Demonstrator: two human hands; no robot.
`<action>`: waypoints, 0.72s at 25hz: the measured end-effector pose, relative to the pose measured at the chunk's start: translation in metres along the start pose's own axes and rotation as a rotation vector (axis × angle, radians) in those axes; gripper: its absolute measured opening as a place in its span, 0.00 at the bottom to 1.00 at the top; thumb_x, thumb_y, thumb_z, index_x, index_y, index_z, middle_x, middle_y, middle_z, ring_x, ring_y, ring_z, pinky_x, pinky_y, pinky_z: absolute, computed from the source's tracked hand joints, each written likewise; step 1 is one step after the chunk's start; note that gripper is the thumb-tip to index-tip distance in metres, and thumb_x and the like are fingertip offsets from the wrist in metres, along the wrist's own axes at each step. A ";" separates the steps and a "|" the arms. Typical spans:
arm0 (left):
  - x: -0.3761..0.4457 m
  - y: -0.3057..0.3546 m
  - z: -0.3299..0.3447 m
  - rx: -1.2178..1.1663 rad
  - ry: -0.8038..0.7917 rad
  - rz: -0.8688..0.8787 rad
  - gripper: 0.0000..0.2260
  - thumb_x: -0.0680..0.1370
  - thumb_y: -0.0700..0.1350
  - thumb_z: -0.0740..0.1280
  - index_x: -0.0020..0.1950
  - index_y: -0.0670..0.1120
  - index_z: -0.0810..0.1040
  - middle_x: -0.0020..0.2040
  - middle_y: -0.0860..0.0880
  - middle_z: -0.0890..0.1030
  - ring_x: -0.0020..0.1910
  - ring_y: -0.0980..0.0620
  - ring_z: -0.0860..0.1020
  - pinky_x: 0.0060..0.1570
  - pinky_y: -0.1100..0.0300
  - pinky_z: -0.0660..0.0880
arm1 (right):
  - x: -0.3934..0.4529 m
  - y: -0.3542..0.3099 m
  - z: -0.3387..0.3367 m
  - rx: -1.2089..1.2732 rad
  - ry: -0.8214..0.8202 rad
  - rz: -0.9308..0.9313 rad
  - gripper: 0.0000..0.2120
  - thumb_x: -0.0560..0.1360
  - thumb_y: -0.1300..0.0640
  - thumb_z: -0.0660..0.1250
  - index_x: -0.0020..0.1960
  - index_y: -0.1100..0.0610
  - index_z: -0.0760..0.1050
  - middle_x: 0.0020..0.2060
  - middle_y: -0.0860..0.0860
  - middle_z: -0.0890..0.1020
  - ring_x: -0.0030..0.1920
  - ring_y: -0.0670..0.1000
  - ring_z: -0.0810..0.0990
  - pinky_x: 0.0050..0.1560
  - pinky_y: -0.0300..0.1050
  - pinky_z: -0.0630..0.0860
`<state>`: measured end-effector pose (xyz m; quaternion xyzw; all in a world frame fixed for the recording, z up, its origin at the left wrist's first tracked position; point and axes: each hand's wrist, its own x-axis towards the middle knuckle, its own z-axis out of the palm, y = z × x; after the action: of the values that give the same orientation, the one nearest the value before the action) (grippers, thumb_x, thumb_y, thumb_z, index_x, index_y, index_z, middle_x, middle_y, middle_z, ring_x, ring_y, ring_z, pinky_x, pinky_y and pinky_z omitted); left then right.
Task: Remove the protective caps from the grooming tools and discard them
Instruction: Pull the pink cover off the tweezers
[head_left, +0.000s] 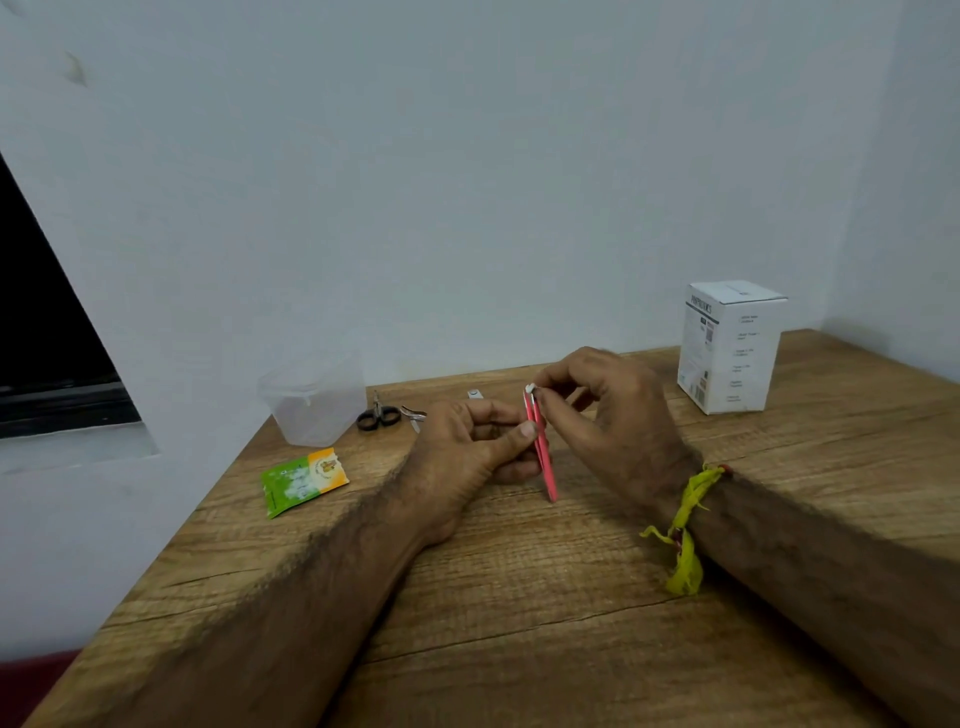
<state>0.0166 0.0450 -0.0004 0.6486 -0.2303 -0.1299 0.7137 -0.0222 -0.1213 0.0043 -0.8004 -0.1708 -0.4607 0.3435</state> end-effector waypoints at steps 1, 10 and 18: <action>0.000 0.000 0.000 -0.003 -0.001 -0.007 0.09 0.74 0.35 0.72 0.53 0.34 0.82 0.50 0.29 0.82 0.53 0.30 0.81 0.48 0.50 0.83 | -0.001 0.000 0.000 0.011 0.001 0.029 0.02 0.74 0.63 0.72 0.45 0.58 0.83 0.38 0.47 0.82 0.42 0.45 0.81 0.40 0.45 0.80; -0.002 0.007 0.001 0.012 -0.060 -0.052 0.10 0.76 0.34 0.70 0.56 0.30 0.79 0.43 0.37 0.83 0.39 0.43 0.83 0.39 0.56 0.84 | 0.002 0.007 -0.004 0.139 0.101 0.369 0.04 0.77 0.60 0.72 0.44 0.54 0.82 0.36 0.46 0.84 0.39 0.44 0.82 0.40 0.38 0.79; -0.001 0.007 0.006 0.155 0.135 0.010 0.06 0.76 0.34 0.71 0.51 0.33 0.82 0.38 0.41 0.81 0.32 0.50 0.80 0.32 0.57 0.81 | -0.002 0.003 0.011 0.070 0.050 0.317 0.02 0.75 0.60 0.72 0.44 0.57 0.83 0.37 0.47 0.84 0.38 0.46 0.82 0.38 0.40 0.79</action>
<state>0.0120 0.0412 0.0063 0.7080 -0.1943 -0.0640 0.6759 -0.0146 -0.1160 -0.0027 -0.7930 -0.0495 -0.4143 0.4438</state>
